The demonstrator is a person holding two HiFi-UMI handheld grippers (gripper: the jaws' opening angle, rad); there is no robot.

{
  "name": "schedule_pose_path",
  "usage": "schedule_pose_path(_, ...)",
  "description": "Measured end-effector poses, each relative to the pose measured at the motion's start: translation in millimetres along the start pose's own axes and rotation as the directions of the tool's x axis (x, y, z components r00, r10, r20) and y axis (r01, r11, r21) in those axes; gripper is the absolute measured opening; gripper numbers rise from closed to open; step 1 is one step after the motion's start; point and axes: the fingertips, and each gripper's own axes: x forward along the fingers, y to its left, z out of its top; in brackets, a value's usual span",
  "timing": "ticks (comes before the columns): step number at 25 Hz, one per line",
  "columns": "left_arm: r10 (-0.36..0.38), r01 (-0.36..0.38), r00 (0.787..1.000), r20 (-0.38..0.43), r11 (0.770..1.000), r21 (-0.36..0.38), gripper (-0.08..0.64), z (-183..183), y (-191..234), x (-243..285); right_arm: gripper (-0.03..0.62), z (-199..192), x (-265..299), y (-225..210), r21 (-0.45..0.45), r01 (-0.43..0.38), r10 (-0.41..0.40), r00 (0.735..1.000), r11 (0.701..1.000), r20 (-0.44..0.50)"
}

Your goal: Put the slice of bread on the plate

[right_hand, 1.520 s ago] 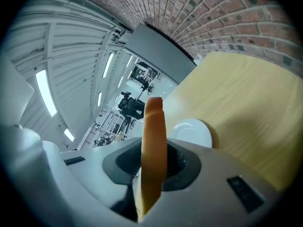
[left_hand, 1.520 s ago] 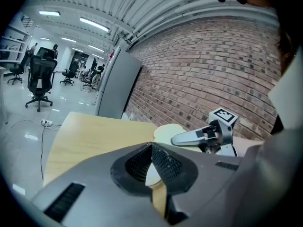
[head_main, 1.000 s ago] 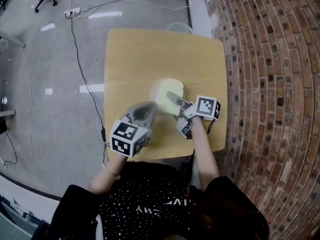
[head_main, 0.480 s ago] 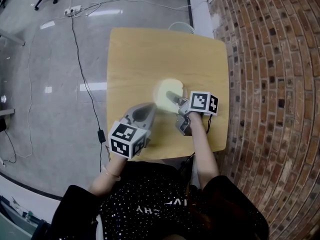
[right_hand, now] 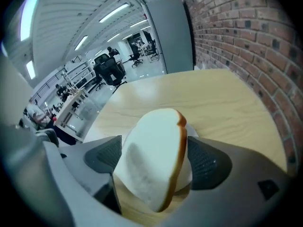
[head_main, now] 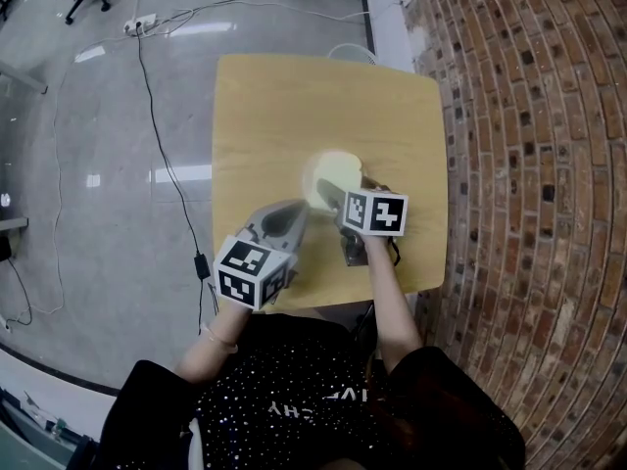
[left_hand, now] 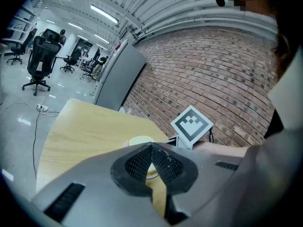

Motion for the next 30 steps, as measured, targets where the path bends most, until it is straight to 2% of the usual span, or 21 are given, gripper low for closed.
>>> schedule_pose_path(3,-0.007,0.007,1.0,0.0,1.0,0.004,0.009,-2,-2,-3,0.463,1,-5,-4,-0.105,0.082,-0.079,0.996,0.991,0.038)
schedule_pose_path(5,-0.013,0.013,1.0,-0.001,1.0,0.01,0.009,-3,-5,-6,0.474,1,-12,-6,-0.131,0.116,-0.109,0.992,0.985,0.059)
schedule_pose_path(9,-0.024,0.024,1.0,0.003,0.999,0.027,0.011,-1,-11,-8,0.472,5,-36,-6,-0.049,0.105,-0.097,0.984,0.993,0.148)
schedule_pose_path(11,-0.028,0.028,1.0,0.002,0.999,0.036,0.009,1,-15,-8,0.471,6,-50,3,-0.013,0.034,-0.03,0.979,0.999,0.203)
schedule_pose_path(13,-0.034,0.034,0.999,-0.005,0.999,0.042,0.009,0,-18,-7,0.471,4,-63,15,0.02,-0.075,0.068,0.968,0.997,0.242)
schedule_pose_path(16,-0.048,0.048,0.999,-0.013,0.997,0.053,0.009,3,-26,-5,0.465,0,-83,31,0.107,-0.241,0.2,0.933,0.965,0.299)
schedule_pose_path(17,-0.051,0.051,0.999,-0.013,0.997,0.054,0.009,5,-29,-6,0.445,-2,-91,35,0.131,-0.281,0.228,0.92,0.951,0.318)
schedule_pose_path(18,-0.054,0.054,0.999,-0.011,0.997,0.051,0.009,6,-31,-6,0.364,-4,-98,37,0.149,-0.304,0.241,0.911,0.941,0.335)
schedule_pose_path(20,-0.063,0.063,0.998,-0.004,0.997,0.033,0.011,8,-37,-7,0.063,-8,-112,37,0.172,-0.311,0.231,0.9,0.935,0.37)
schedule_pose_path(21,-0.071,0.071,0.997,0.0,0.997,0.018,0.011,8,-39,-8,0.014,-11,-119,38,0.178,-0.321,0.234,0.892,0.93,0.388)
schedule_pose_path(23,-0.09,0.09,0.996,0.005,0.996,-0.023,0.009,8,-45,-8,0.014,-14,-133,46,0.207,-0.399,0.285,0.859,0.894,0.426)
schedule_pose_path(24,-0.101,0.101,0.995,0.008,0.994,-0.047,0.009,9,-47,-9,0.014,-14,-140,50,0.24,-0.457,0.317,0.832,0.857,0.455)
schedule_pose_path(27,-0.132,0.133,0.991,0.017,0.983,-0.125,0.009,7,-53,-10,0.014,-12,-161,55,0.339,-0.618,0.371,0.737,0.709,0.565)
schedule_pose_path(28,-0.14,0.141,0.99,0.021,0.979,-0.149,0.011,6,-55,-11,0.014,-12,-166,56,0.35,-0.648,0.378,0.713,0.676,0.59)
schedule_pose_path(29,-0.148,0.15,0.989,0.025,0.974,-0.171,0.009,5,-56,-12,0.014,-13,-170,55,0.355,-0.663,0.379,0.701,0.659,0.604)
schedule_pose_path(30,-0.156,0.159,0.987,0.029,0.969,-0.19,0.009,4,-58,-13,0.014,-15,-172,55,0.36,-0.664,0.374,0.7,0.656,0.609)
